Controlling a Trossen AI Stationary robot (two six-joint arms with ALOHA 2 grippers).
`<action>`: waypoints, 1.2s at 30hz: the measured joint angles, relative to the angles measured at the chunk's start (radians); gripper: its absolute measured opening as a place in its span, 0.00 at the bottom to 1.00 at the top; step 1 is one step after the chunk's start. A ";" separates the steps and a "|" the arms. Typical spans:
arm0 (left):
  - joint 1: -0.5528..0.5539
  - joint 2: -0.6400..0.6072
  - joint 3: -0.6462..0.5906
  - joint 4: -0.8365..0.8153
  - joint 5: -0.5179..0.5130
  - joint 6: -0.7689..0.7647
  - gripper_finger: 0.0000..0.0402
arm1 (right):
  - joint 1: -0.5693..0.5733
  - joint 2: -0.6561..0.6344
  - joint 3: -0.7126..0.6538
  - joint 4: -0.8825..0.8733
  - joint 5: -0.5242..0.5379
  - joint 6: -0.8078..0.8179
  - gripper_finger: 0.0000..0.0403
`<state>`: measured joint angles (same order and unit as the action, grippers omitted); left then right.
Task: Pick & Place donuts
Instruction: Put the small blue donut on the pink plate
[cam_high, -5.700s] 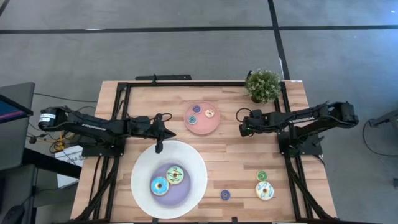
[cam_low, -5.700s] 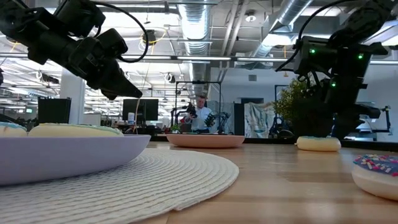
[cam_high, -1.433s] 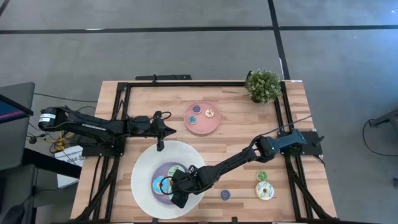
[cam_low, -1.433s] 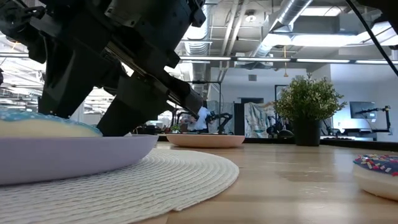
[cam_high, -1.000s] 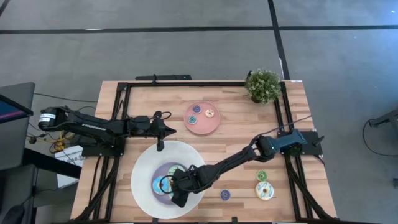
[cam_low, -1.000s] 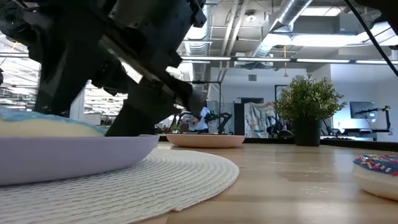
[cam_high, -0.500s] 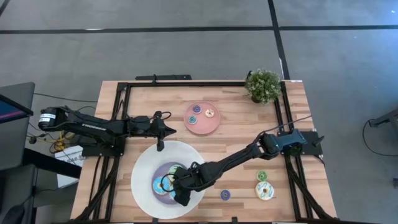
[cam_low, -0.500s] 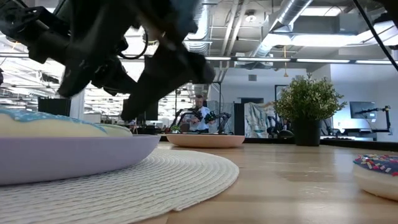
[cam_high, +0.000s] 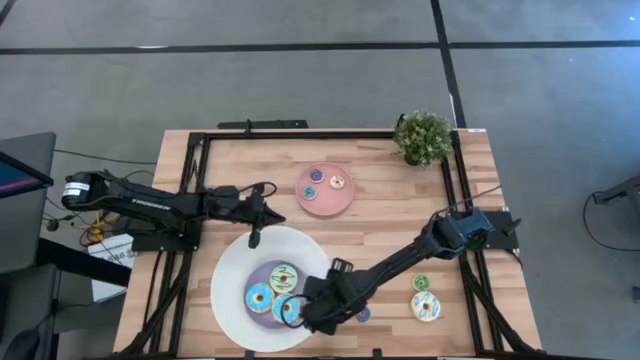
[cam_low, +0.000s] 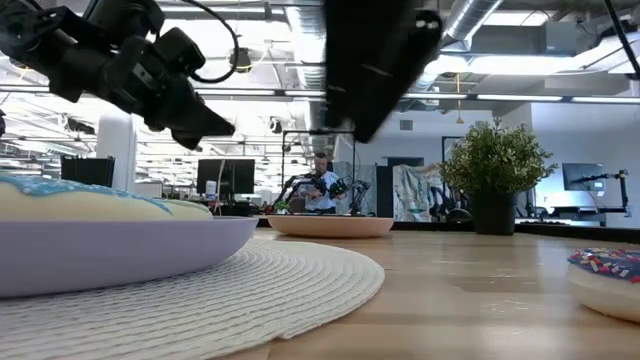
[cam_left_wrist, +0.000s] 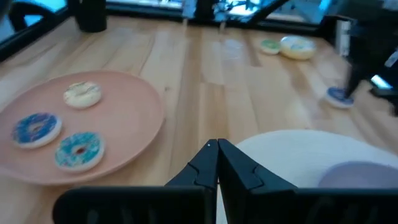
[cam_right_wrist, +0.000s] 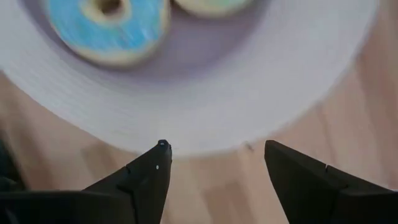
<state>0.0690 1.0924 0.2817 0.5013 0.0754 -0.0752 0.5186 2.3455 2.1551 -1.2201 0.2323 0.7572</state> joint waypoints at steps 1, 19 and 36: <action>-0.005 0.000 0.000 0.008 0.001 -0.004 0.00 | 0.007 0.000 0.000 -0.028 0.016 -0.003 0.62; -0.162 0.000 0.000 0.005 -0.089 -0.065 0.00 | 0.032 -0.119 -0.217 -0.073 0.043 0.020 0.62; -0.317 0.000 0.000 -0.003 -0.237 -0.149 0.00 | 0.099 -0.503 -0.754 0.138 0.082 0.164 0.62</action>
<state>-0.2482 1.0924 0.2817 0.4980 -0.1616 -0.2240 0.6174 1.8429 1.4014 -1.0825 0.3142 0.9210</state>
